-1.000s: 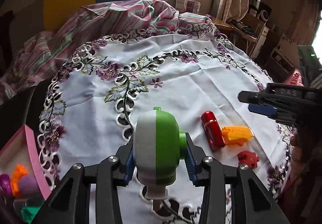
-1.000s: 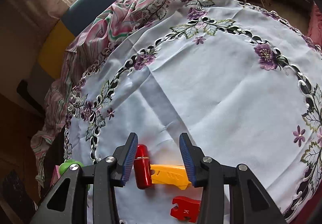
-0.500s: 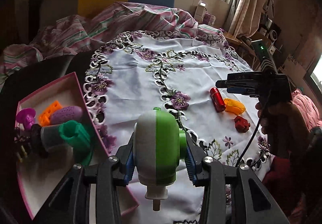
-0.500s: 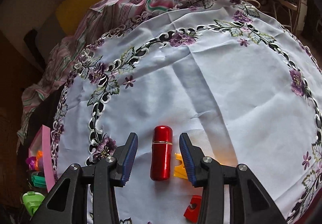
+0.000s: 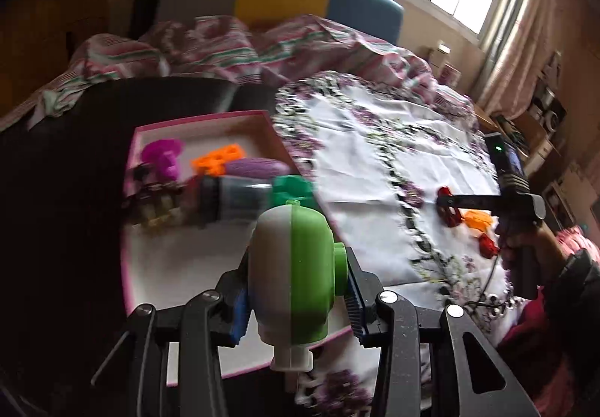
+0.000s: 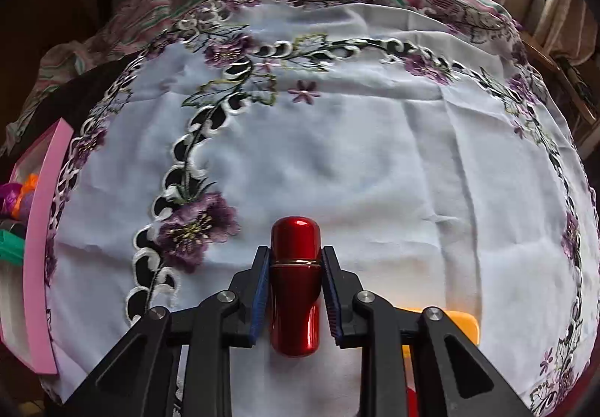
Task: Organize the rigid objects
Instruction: 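Lower the plug device into the tray and open the left gripper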
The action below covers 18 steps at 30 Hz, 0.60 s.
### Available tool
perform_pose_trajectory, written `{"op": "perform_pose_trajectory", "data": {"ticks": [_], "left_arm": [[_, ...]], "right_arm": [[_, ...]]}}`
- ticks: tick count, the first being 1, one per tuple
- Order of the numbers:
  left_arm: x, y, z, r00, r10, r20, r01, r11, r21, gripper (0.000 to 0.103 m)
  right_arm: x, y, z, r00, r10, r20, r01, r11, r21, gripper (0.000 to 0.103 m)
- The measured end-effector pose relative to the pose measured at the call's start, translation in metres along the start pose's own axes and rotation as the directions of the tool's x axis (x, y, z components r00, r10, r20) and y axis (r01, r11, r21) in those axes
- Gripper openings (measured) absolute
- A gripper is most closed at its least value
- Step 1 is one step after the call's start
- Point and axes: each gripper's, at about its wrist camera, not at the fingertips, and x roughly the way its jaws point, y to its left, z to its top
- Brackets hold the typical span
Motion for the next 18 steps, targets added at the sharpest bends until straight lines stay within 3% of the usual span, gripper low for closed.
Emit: {"op": "perform_pose_trajectory", "data": {"ticks": [2,9,18], "left_arm": [[-0.006,0.021,-0.005,0.999,0.035,0.002,-0.034,0.999,-0.04,0.042],[-0.018,0.077,-0.022,0.993,0.118,-0.018,-0.119,0.978,-0.17,0.042],[-0.003,0.083,-0.019,0.991,0.118,-0.06,-0.127,0.974,-0.188,0.042]], "right_arm": [[0.005,0.005,-0.002,0.999,0.031,-0.035,-0.031,0.999,-0.009,0.026],[0.008,0.005,-0.002,0.998,0.049,-0.038,-0.048,0.999,0.013,0.026],[0.007,0.01,-0.004,1.0,0.017,-0.023,-0.018,0.999,-0.037,0.026]]}}
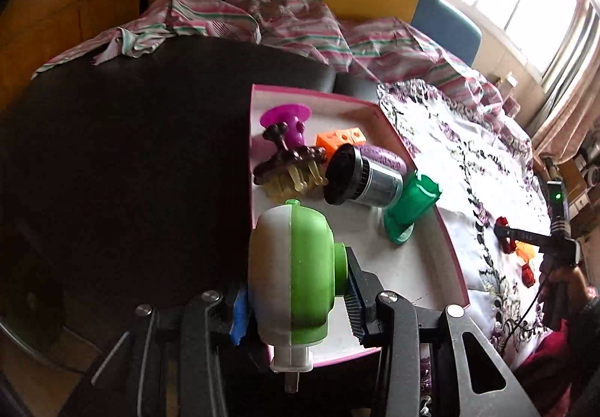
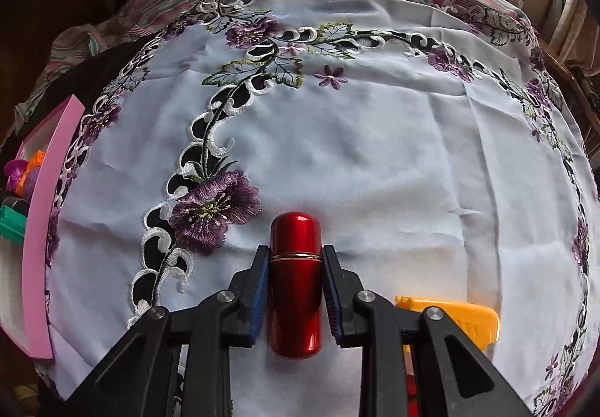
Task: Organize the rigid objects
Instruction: 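Lower the plug device into the tray and open the left gripper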
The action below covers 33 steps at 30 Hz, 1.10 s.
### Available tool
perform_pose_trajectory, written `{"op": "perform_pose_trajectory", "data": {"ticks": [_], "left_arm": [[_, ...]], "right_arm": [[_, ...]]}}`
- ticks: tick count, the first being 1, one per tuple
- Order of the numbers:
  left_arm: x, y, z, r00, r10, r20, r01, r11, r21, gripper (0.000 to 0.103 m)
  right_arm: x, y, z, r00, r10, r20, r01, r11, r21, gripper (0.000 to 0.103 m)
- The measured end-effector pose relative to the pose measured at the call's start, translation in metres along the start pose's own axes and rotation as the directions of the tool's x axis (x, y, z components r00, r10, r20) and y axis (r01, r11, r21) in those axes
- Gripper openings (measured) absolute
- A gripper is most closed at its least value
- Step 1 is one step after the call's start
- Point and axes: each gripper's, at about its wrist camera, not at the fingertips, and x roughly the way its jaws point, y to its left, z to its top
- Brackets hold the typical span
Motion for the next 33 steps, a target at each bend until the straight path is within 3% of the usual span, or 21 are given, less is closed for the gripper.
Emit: {"op": "perform_pose_trajectory", "data": {"ticks": [6,14,22,27,30,33], "left_arm": [[0.025,-0.008,0.008,0.999,0.013,-0.034,-0.011,0.999,0.041,0.043],[0.047,-0.006,0.02,0.998,0.056,0.003,-0.056,0.997,0.051,0.043],[0.053,-0.02,0.025,0.984,0.152,0.097,-0.166,0.973,0.159,0.045],[0.062,-0.017,0.025,0.985,0.148,0.089,-0.159,0.98,0.122,0.046],[0.054,-0.016,0.021,0.991,0.1,0.085,-0.108,0.99,0.09,0.059],[0.043,-0.026,0.015,0.984,0.125,0.124,-0.138,0.984,0.11,0.075]], "right_arm": [[0.0,0.004,0.001,1.0,-0.024,0.007,0.024,0.999,-0.025,0.026],[-0.001,0.005,0.003,1.0,-0.025,0.007,0.025,0.999,-0.028,0.026],[-0.001,0.008,0.003,0.999,-0.043,0.011,0.044,0.998,-0.051,0.026],[0.0,0.009,0.002,0.999,-0.048,0.013,0.048,0.997,-0.056,0.026],[0.0,0.009,0.002,0.999,-0.05,0.015,0.051,0.997,-0.058,0.026],[0.0,0.01,0.002,0.999,-0.05,0.015,0.05,0.997,-0.057,0.026]]}}
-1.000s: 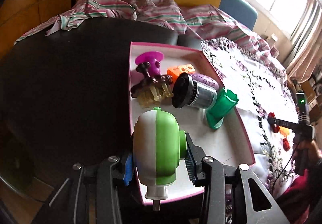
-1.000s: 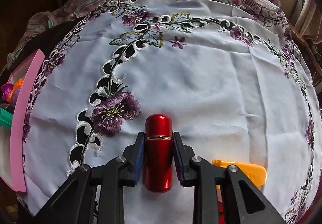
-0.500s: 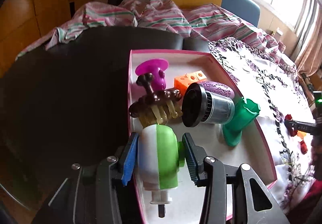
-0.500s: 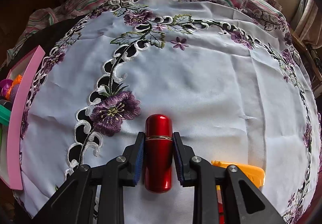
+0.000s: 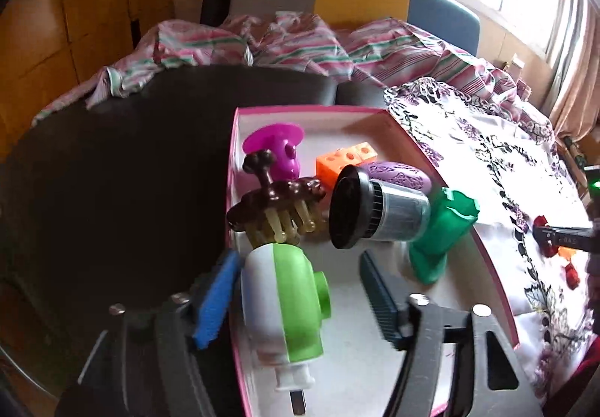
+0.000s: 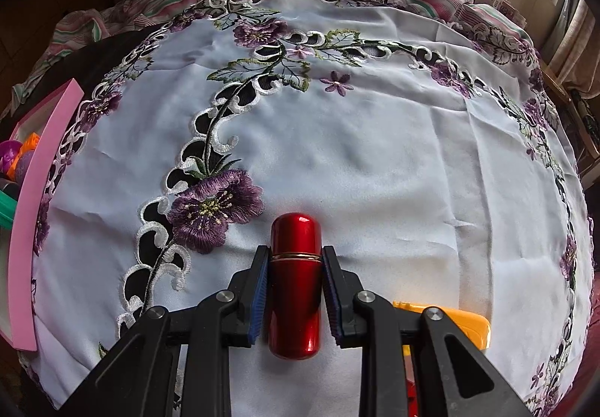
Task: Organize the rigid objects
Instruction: 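Lower the plug device into the tray and open the left gripper, then lift the red lipstick tube with the right gripper toward the tray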
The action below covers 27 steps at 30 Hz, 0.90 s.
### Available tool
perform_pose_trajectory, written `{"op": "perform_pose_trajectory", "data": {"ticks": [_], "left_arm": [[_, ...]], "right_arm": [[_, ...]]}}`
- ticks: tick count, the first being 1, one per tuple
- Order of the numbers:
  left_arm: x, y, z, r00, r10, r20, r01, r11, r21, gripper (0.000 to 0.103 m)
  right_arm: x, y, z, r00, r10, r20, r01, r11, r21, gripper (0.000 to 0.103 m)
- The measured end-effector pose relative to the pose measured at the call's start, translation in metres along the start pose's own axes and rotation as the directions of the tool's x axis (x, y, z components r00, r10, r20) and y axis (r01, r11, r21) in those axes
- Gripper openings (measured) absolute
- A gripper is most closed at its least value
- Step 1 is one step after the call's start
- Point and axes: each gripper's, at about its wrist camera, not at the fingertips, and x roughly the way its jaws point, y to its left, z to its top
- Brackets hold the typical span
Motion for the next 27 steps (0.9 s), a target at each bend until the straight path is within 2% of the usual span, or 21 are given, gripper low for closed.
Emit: {"op": "perform_pose_trajectory", "data": {"ticks": [1,2,12,18,27], "left_arm": [[-0.004,-0.001,-0.001,1.0,0.017,0.017,-0.017,1.0,0.002,0.08],[-0.008,-0.001,-0.001,1.0,0.015,0.026,-0.015,1.0,0.0,0.08],[-0.025,0.009,-0.005,1.0,0.015,0.009,-0.014,0.999,-0.043,0.08],[-0.034,0.013,-0.008,0.998,0.056,0.017,-0.055,0.998,-0.043,0.08],[-0.041,0.024,-0.013,0.997,0.075,0.005,-0.075,0.995,-0.065,0.08]], "right_arm": [[0.0,0.0,0.0,1.0,-0.001,0.001,0.001,1.0,0.0,0.026],[0.0,0.0,0.0,1.0,-0.002,0.001,0.002,1.0,-0.001,0.026],[0.0,0.002,0.0,1.0,-0.013,0.008,0.013,1.0,-0.012,0.026],[-0.001,0.002,-0.001,1.0,-0.014,0.01,0.015,1.0,-0.014,0.026],[-0.002,0.002,0.0,1.0,-0.015,0.011,0.015,1.0,-0.018,0.026]]}}
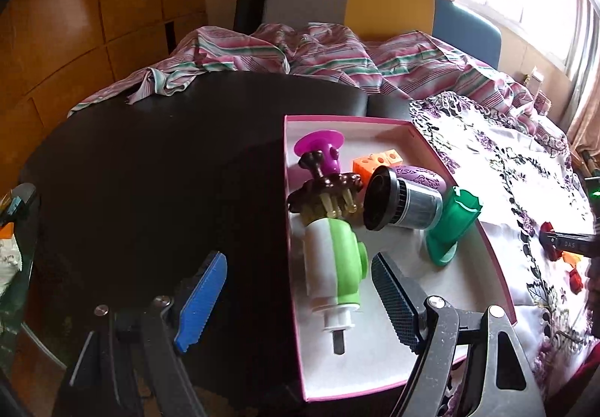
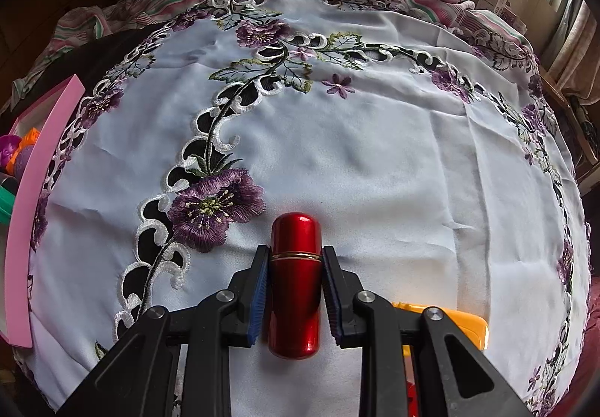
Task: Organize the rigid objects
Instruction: 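Lift the red lipstick tube with the right gripper toward the tray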
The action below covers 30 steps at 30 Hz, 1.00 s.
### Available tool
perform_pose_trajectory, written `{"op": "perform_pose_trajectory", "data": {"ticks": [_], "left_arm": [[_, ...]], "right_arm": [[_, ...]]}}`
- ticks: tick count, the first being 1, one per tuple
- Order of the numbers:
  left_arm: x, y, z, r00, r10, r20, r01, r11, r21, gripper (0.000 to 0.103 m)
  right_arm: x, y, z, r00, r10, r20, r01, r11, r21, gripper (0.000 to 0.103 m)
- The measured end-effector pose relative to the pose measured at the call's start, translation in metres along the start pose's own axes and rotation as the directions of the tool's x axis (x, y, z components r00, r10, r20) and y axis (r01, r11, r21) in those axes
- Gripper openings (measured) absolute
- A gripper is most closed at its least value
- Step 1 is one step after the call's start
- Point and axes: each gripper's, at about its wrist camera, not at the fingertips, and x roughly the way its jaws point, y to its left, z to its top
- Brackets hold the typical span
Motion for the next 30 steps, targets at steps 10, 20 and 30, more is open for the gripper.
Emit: {"op": "perform_pose_trajectory", "data": {"ticks": [10,20,30], "left_arm": [[-0.004,0.005,-0.007,1.0,0.017,-0.011,-0.017,1.0,-0.009,0.08],[-0.007,0.015,-0.009,1.0,0.029,-0.009,-0.029,0.999,-0.028,0.08],[-0.008,0.024,-0.013,0.999,0.048,-0.012,-0.048,0.998,-0.043,0.08]], "right_arm": [[-0.001,0.002,0.0,1.0,-0.006,0.005,0.006,1.0,-0.01,0.026],[0.0,0.0,0.0,1.0,0.01,0.002,-0.01,1.0,0.009,0.026],[-0.001,-0.001,0.002,1.0,0.004,0.001,-0.004,1.0,0.024,0.026]]}}
